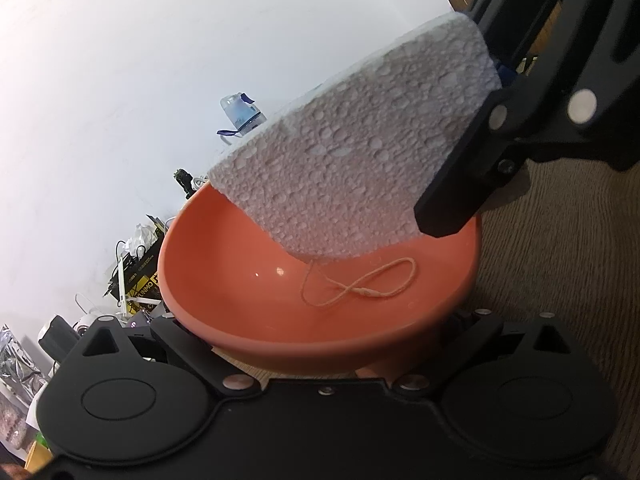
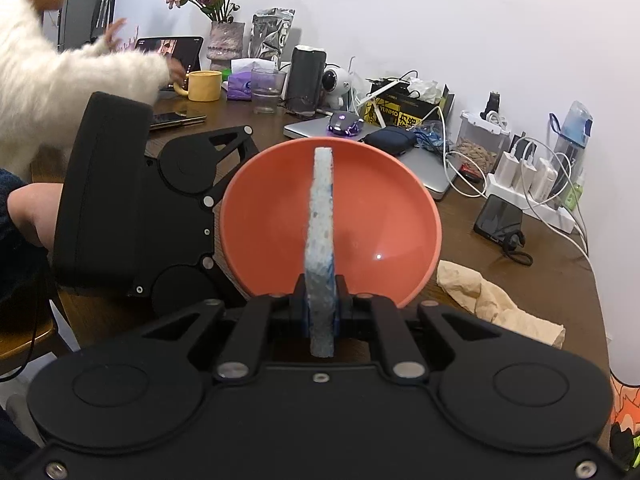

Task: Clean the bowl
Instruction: 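Press the sponge against the bowl's inner wall with the right gripper while the left gripper holds it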

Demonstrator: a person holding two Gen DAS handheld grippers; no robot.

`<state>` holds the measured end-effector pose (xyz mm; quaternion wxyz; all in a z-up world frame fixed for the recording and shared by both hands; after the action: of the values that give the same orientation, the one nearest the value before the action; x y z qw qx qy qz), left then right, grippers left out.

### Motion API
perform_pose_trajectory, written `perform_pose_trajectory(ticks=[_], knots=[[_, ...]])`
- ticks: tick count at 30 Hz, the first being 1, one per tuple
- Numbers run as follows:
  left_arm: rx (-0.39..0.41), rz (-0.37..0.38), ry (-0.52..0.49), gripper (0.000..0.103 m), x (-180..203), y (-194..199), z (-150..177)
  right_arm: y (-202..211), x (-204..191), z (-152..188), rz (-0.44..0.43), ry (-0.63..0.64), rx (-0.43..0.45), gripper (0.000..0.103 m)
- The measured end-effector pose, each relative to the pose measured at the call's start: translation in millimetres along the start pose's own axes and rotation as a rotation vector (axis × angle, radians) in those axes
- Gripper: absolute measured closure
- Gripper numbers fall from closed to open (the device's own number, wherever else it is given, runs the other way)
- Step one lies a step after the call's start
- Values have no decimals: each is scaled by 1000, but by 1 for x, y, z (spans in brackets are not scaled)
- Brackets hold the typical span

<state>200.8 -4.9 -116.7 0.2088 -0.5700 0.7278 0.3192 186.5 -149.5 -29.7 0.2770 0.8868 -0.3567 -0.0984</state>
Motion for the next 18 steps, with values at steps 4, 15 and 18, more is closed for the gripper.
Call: perform_pose_trajectory(ticks=[4,15,18], knots=[[1,0,5,3,-3,0,2,0,1,-1,6,3,-2,91],[2,-5,2,3,-12,1,7,1,3,2,2,-8,4,91],[3,-5,1,3,-15,0,8,1,4,2,4,-13,6,91]])
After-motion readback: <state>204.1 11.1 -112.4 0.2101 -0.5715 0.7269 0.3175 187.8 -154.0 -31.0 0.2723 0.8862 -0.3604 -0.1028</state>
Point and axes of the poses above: each gripper's, at about its wrist camera, not at the fingertips, and y roughly against the way its jaws point, x to its right, z to its underside, the point moved 2 cm from there along -y, roughly the way its jaws point, and after that the axes turned 11 degrees about -z, right-handed, at the moved point
